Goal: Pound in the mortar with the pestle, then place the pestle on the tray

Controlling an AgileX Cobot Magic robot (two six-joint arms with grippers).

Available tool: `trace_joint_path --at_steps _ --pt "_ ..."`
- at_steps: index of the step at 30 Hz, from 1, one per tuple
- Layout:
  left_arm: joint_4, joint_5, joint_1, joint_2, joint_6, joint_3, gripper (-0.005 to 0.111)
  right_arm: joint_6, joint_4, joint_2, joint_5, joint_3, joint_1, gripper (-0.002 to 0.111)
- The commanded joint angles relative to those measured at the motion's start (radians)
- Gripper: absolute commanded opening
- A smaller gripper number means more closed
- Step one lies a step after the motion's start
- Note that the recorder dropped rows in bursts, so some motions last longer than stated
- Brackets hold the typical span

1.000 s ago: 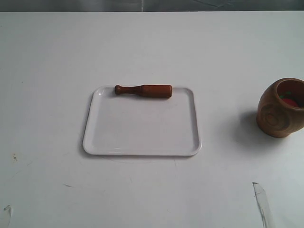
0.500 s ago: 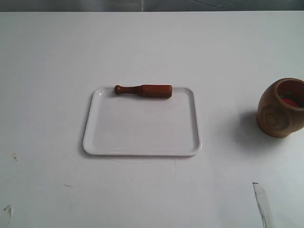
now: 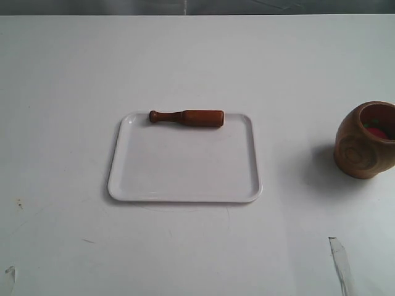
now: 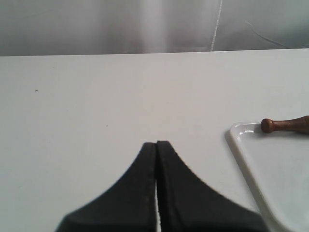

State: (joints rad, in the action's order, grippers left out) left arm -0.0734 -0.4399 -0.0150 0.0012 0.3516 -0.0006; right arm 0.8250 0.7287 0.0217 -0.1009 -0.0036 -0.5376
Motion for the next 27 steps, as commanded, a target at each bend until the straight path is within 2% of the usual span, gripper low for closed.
trace_joint_path --at_steps 1,5,10,12,13,15,17,19,27 --pt "0.007 0.003 0.008 -0.001 -0.008 0.001 0.0 -0.039 0.074 -0.006 0.008 0.004 -0.002 0.0" --pt "0.007 0.003 0.008 -0.001 -0.008 0.001 0.0 -0.051 0.24 -0.006 0.008 0.004 -0.002 0.0" --pt "0.007 0.003 0.008 -0.001 -0.008 0.001 0.0 -0.047 0.29 -0.006 0.0 0.004 -0.002 0.0" --pt "0.007 0.003 0.008 -0.001 -0.008 0.001 0.0 -0.047 0.184 -0.006 0.021 0.004 -0.002 0.0" --pt "0.007 0.003 0.008 -0.001 -0.008 0.001 0.0 -0.047 0.059 -0.006 0.061 0.004 -0.002 0.0" --pt "0.007 0.003 0.008 -0.001 -0.008 0.001 0.0 -0.047 -0.209 -0.006 0.173 0.004 -0.002 0.0" --pt "0.007 0.003 0.008 -0.001 -0.008 0.001 0.0 -0.047 -0.387 -0.006 0.342 0.004 -0.002 0.0" --pt "0.007 0.003 0.008 -0.001 -0.008 0.001 0.0 -0.049 -0.414 -0.004 0.472 0.004 -0.002 0.0" --pt "0.007 0.003 0.008 -0.001 -0.008 0.001 0.0 -0.051 -0.397 -0.004 0.441 0.004 -0.011 0.0"
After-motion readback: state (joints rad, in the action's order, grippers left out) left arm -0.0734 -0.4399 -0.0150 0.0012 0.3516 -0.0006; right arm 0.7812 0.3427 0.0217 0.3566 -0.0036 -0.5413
